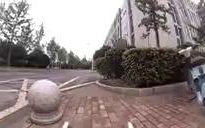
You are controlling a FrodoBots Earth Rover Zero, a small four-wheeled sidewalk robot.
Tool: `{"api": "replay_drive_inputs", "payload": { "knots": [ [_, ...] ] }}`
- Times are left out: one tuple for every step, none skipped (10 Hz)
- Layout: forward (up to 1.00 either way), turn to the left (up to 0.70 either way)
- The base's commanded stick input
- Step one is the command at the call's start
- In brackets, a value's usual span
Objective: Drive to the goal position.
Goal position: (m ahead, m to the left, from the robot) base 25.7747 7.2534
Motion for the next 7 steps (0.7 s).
{"api": "replay_drive_inputs", "payload": {
  "knots": [
    [0.45, 0.0],
    [0.45, 0.0],
    [0.45, 0.0],
    [0.45, 0.27],
    [0.45, 0.27],
    [0.45, 0.27],
    [0.45, 0.27]
  ]
}}
